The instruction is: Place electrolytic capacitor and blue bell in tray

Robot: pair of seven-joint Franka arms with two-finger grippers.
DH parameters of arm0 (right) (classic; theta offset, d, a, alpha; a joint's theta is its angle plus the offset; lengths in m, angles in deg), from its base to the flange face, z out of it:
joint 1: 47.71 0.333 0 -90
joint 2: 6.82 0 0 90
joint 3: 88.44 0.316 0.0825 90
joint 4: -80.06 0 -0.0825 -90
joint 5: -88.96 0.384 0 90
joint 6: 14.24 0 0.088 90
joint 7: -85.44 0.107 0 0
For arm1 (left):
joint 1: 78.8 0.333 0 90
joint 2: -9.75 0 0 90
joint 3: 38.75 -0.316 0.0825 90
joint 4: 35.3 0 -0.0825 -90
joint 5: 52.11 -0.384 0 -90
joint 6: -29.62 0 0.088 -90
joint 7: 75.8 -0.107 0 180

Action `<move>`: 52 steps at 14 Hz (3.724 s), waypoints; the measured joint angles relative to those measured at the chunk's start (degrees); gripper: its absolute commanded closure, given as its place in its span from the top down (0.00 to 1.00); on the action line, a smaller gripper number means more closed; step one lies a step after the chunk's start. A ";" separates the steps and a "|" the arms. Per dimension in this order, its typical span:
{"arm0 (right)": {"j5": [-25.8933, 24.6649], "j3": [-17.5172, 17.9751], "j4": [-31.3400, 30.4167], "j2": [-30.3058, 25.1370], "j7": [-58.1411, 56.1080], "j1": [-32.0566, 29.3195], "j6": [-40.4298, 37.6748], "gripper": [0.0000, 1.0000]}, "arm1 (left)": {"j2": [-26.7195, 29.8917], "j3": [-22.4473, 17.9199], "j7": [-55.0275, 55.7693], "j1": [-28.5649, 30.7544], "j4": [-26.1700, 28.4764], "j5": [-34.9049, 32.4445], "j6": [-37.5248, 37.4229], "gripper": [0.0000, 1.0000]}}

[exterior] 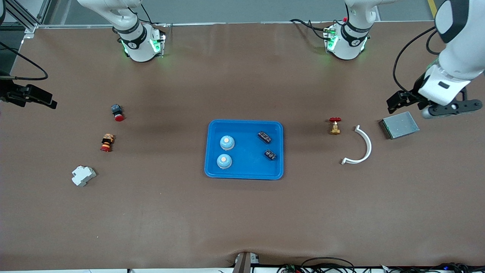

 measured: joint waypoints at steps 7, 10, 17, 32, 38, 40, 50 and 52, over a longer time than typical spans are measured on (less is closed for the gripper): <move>0.00 0.26 -0.01 0.00 0.00 0.01 0.03 1.00 | -3.60 0.99 -0.17 -0.50 -11.21 0.00 -4.10 1.00; 0.00 0.28 -0.01 0.00 0.00 0.02 0.08 1.00 | -4.18 1.00 -0.17 -0.42 -11.22 0.00 -4.18 1.00; 0.00 0.33 -0.01 -0.04 0.00 0.04 0.59 1.00 | -4.95 -10.26 -0.46 -12.64 -11.33 0.00 -4.19 1.00; 0.00 0.37 0.05 -0.42 0.01 0.05 1.03 1.00 | -5.11 -14.16 -0.85 -14.35 -11.97 2.83 -5.07 1.00; 0.00 0.37 0.06 -0.56 0.01 0.05 1.25 1.00 | -5.08 -14.01 -2.55 -14.25 -13.16 3.44 -5.45 1.00; 0.00 0.37 0.13 -0.61 0.01 0.05 1.92 1.00 | -5.08 -14.15 -6.04 -14.01 -13.17 3.44 -5.50 1.00; 0.00 0.38 0.18 -1.14 0.01 0.05 3.42 1.00 | -5.24 -14.49 -7.47 -13.58 -13.16 3.44 -5.58 1.00; 0.00 0.38 0.18 -1.15 0.01 0.05 3.42 1.00 | -5.26 -14.49 -7.47 -13.58 -13.16 3.44 -5.57 1.00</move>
